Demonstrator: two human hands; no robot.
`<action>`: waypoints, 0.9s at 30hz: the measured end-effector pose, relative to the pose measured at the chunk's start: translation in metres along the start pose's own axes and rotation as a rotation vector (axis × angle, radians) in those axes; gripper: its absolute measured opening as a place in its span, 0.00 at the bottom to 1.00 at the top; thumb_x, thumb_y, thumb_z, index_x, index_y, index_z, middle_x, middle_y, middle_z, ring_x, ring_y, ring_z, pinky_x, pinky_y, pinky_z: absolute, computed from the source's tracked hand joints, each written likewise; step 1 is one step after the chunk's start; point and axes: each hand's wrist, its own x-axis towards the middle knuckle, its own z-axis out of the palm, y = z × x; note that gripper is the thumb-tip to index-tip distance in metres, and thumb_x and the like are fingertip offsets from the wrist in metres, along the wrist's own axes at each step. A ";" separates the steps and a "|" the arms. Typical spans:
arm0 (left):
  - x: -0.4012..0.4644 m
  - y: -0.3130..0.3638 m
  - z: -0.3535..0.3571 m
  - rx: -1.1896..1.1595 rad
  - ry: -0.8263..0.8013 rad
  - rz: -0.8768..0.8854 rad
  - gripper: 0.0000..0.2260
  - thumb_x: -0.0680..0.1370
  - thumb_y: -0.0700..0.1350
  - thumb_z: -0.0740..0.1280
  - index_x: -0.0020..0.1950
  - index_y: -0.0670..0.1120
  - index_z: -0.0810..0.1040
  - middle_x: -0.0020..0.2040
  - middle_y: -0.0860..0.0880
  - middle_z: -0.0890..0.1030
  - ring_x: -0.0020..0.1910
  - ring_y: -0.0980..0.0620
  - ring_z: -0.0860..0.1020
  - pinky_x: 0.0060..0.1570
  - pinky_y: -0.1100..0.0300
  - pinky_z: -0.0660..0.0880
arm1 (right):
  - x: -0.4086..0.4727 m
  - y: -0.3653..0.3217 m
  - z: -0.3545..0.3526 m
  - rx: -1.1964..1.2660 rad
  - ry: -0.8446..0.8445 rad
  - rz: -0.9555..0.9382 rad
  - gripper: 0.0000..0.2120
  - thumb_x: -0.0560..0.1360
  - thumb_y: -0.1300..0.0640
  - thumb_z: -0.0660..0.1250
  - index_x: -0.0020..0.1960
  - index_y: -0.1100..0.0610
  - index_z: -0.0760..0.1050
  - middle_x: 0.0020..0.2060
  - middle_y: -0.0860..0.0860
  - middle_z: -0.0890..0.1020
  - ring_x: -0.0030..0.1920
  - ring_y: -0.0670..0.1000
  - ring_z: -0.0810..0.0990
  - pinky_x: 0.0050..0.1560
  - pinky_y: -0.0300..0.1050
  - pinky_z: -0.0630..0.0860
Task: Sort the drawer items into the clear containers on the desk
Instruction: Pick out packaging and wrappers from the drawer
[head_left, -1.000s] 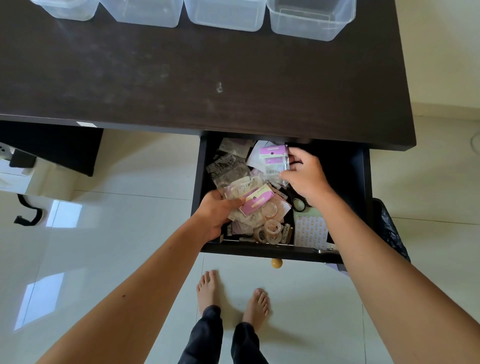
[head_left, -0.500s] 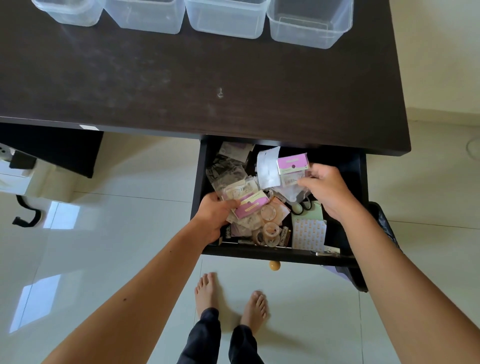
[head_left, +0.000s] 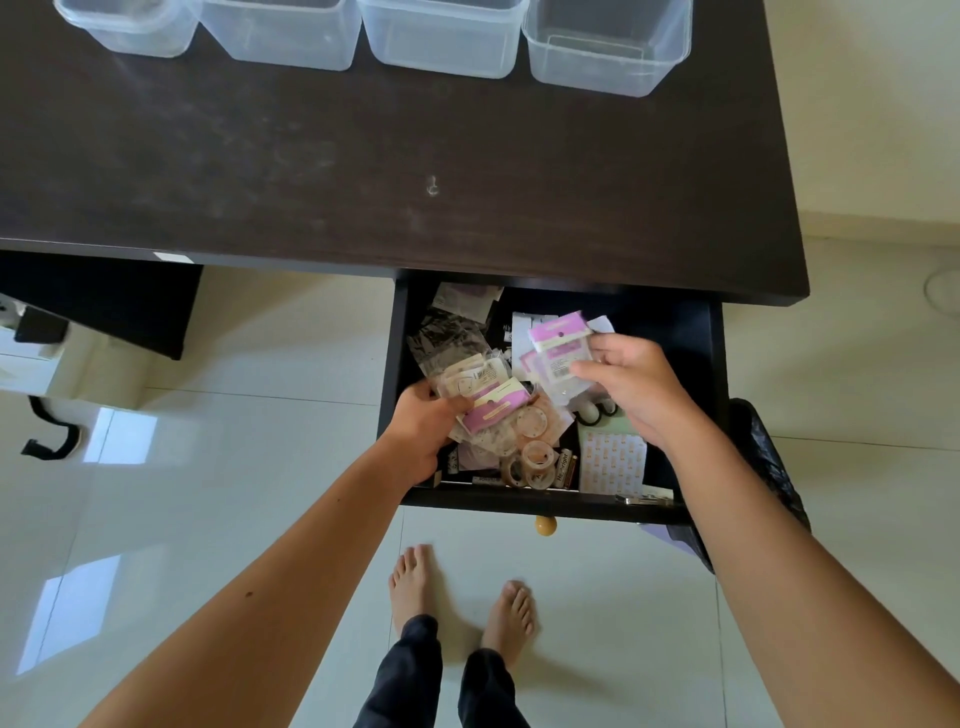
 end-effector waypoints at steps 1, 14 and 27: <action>0.000 0.000 0.000 -0.001 -0.001 -0.004 0.19 0.78 0.32 0.71 0.69 0.41 0.77 0.61 0.41 0.84 0.59 0.40 0.84 0.58 0.42 0.82 | 0.002 -0.001 0.005 -0.021 0.011 0.006 0.14 0.78 0.66 0.73 0.48 0.47 0.82 0.48 0.48 0.89 0.49 0.48 0.89 0.51 0.45 0.85; -0.004 0.002 0.000 -0.026 -0.045 -0.011 0.18 0.78 0.31 0.70 0.67 0.42 0.77 0.59 0.41 0.84 0.56 0.43 0.85 0.48 0.49 0.83 | 0.014 0.002 0.014 0.057 0.160 0.127 0.04 0.78 0.62 0.74 0.50 0.55 0.82 0.49 0.53 0.88 0.47 0.51 0.88 0.43 0.43 0.82; -0.015 0.012 -0.004 -0.064 -0.255 0.076 0.14 0.78 0.40 0.72 0.64 0.42 0.81 0.56 0.40 0.86 0.53 0.42 0.86 0.56 0.44 0.81 | 0.010 0.008 0.035 -0.276 -0.194 -0.056 0.13 0.74 0.52 0.79 0.58 0.49 0.84 0.48 0.50 0.88 0.52 0.50 0.87 0.57 0.53 0.83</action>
